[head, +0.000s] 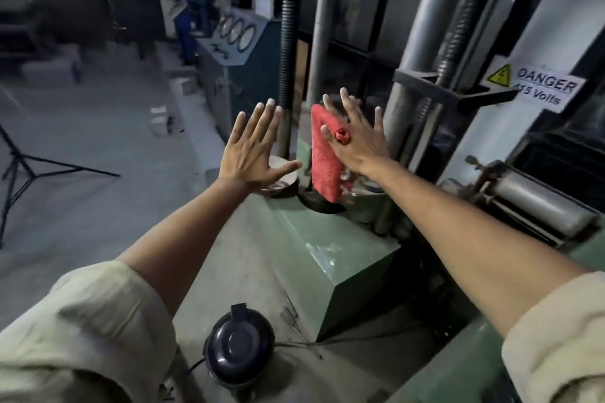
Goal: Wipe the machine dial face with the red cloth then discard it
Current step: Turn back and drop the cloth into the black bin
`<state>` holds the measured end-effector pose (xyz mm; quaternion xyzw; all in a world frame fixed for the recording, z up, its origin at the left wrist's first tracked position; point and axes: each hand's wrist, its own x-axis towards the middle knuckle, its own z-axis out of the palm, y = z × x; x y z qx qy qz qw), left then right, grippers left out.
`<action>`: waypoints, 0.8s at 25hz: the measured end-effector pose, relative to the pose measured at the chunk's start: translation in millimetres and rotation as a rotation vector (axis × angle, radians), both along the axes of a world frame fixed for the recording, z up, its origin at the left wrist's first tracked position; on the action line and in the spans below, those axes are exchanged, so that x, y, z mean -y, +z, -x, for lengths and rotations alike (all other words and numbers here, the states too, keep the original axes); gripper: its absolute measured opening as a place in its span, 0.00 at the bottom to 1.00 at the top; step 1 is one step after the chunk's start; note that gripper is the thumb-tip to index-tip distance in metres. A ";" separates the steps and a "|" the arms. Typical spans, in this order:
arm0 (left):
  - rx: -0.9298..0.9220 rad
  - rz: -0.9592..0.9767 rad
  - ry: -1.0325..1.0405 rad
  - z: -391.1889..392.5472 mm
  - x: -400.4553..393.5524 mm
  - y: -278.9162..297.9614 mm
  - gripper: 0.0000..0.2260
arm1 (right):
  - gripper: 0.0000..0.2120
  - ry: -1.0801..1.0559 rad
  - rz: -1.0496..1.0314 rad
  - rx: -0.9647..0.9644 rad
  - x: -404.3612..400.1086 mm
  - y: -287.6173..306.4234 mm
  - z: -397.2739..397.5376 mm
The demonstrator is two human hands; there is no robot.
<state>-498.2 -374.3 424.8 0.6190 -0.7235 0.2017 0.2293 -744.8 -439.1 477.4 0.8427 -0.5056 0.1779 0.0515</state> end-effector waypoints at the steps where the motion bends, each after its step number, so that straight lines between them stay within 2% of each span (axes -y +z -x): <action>1: -0.008 -0.027 0.032 -15.7 1.2 -9.4 0.52 | 0.31 0.027 -0.015 -0.013 6.4 -9.6 -17.8; 9: -0.025 -0.101 0.161 -98.6 -1.4 -55.0 0.52 | 0.31 0.126 -0.104 -0.081 40.9 -64.3 -111.2; 12: -0.020 -0.115 0.199 -121.3 5.9 -69.2 0.52 | 0.31 0.138 -0.105 -0.147 60.1 -80.3 -134.0; 15: -0.027 -0.163 0.214 -134.0 17.1 -87.6 0.52 | 0.31 0.130 -0.148 -0.135 78.2 -100.3 -145.1; 20: -0.056 -0.267 0.242 -158.9 48.3 -148.8 0.52 | 0.31 0.170 -0.273 -0.134 112.9 -173.8 -161.2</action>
